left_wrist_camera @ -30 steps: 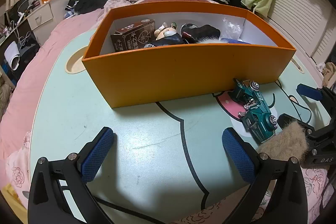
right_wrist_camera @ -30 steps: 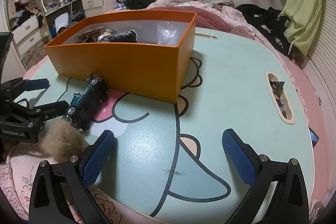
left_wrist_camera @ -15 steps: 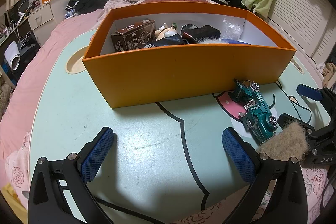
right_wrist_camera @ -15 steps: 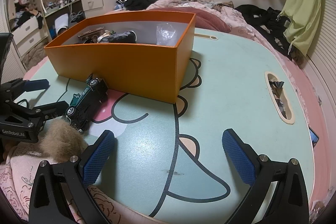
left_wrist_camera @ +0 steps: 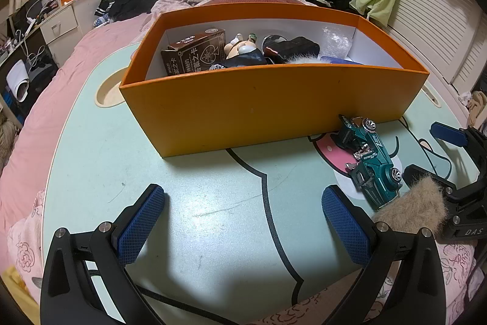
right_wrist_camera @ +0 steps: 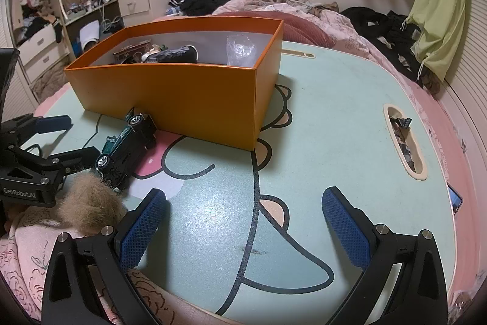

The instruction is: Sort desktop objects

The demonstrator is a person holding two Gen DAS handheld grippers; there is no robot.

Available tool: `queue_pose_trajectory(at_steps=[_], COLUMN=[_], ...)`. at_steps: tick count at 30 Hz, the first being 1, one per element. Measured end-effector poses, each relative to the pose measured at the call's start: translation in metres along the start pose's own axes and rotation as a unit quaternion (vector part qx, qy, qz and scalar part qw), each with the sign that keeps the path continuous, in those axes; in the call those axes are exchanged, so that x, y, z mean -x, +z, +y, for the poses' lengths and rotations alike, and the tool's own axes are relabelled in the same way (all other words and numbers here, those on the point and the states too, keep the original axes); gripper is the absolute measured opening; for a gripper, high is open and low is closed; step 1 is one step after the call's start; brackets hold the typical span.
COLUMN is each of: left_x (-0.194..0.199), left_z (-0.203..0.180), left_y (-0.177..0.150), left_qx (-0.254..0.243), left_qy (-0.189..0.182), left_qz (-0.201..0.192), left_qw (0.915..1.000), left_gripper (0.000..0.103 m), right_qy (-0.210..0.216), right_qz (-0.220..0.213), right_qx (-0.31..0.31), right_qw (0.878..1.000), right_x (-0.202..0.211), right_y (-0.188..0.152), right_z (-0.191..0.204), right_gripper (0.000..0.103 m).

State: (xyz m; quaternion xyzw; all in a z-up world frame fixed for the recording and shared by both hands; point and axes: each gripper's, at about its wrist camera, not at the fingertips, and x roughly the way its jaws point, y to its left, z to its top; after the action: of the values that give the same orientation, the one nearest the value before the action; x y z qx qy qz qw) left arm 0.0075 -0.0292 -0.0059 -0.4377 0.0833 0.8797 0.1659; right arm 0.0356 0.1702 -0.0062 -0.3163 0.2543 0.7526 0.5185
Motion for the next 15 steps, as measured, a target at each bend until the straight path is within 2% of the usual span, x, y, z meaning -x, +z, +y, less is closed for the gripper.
queue_pose_trajectory(at_steps=[15], left_x=[0.0005], left_z=[-0.0007], left_y=[-0.0003], left_qx=[-0.003], left_qy=[-0.002], left_qz=[0.0], left_qw=[1.0], left_gripper=[0.103], right_qy=[0.0], right_qz=[0.0], right_qx=[-0.001], right_qw=[1.0], right_x=[-0.0001], right_y=[-0.0004], right_z=[-0.0001], right_gripper=[0.103])
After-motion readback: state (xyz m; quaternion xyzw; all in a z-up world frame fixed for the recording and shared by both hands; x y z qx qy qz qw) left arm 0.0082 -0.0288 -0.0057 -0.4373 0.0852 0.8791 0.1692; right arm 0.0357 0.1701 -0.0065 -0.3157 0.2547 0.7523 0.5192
